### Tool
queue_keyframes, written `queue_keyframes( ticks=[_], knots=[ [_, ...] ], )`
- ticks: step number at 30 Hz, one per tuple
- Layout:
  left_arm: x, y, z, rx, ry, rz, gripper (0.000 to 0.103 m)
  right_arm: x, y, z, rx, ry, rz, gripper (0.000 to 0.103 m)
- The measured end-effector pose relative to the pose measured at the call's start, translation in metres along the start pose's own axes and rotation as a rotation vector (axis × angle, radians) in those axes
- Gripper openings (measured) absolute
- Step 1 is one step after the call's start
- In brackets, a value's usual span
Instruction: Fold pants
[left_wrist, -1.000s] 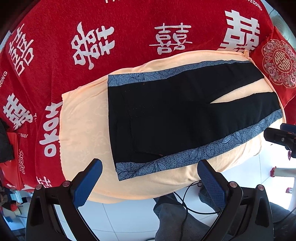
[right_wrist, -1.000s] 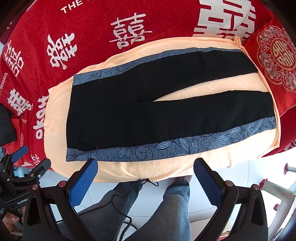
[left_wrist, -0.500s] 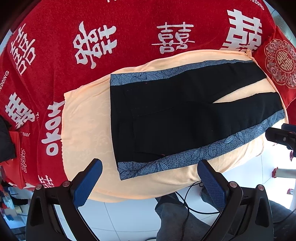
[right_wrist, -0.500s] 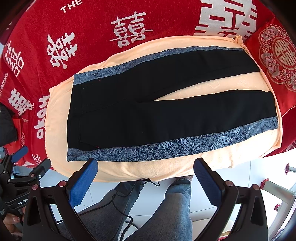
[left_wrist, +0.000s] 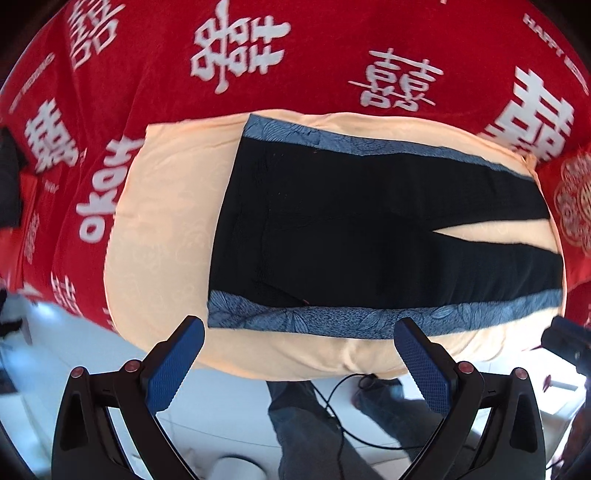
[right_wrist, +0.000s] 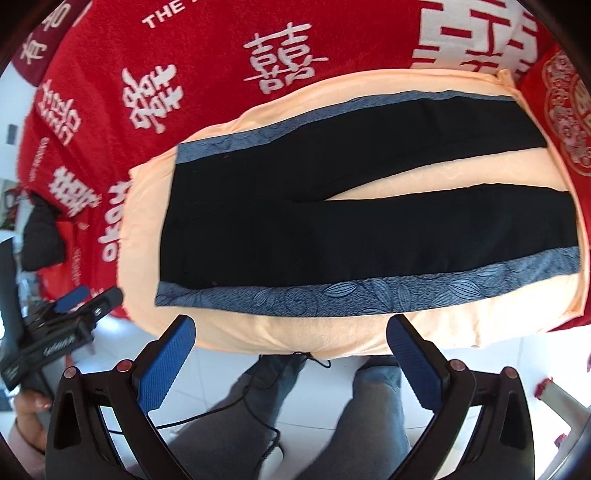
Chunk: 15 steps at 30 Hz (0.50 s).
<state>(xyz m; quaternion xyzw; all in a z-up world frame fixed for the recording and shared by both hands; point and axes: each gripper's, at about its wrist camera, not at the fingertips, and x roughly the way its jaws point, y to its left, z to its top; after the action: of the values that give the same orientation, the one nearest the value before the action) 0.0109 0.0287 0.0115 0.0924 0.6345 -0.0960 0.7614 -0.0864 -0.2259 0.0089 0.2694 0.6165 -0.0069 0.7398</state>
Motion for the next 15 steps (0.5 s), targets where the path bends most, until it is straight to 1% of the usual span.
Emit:
queue_keyframes(
  ticks=[3,6,8,10,11,12,14,15],
  knots=[
    [0.016,0.001,-0.013,-0.082,0.019,0.005,0.103,0.013,-0.010,-0.003,-0.030,0.031,0.047,0.103],
    [0.035,0.009,-0.024,-0.142,0.051,0.000,0.103,0.038,-0.021,-0.009,0.005,0.078,0.108,0.103],
    [0.054,0.018,-0.031,-0.171,0.063,-0.022,0.103,0.062,-0.029,-0.016,0.064,0.097,0.202,0.103],
    [0.079,0.029,-0.036,-0.188,0.068,-0.044,0.103,0.084,-0.033,-0.024,0.111,0.107,0.275,0.103],
    [0.099,0.037,-0.039,-0.202,0.080,-0.053,0.103,0.099,-0.037,-0.029,0.141,0.105,0.319,0.103],
    [0.114,0.043,-0.042,-0.217,0.096,-0.063,0.103,0.112,-0.042,-0.033,0.167,0.103,0.347,0.103],
    [0.135,0.053,-0.045,-0.252,0.103,-0.094,0.103,0.146,-0.054,-0.044,0.246,0.106,0.424,0.103],
    [0.146,0.060,-0.048,-0.273,0.104,-0.105,0.103,0.161,-0.059,-0.049,0.279,0.114,0.450,0.100]
  ],
)
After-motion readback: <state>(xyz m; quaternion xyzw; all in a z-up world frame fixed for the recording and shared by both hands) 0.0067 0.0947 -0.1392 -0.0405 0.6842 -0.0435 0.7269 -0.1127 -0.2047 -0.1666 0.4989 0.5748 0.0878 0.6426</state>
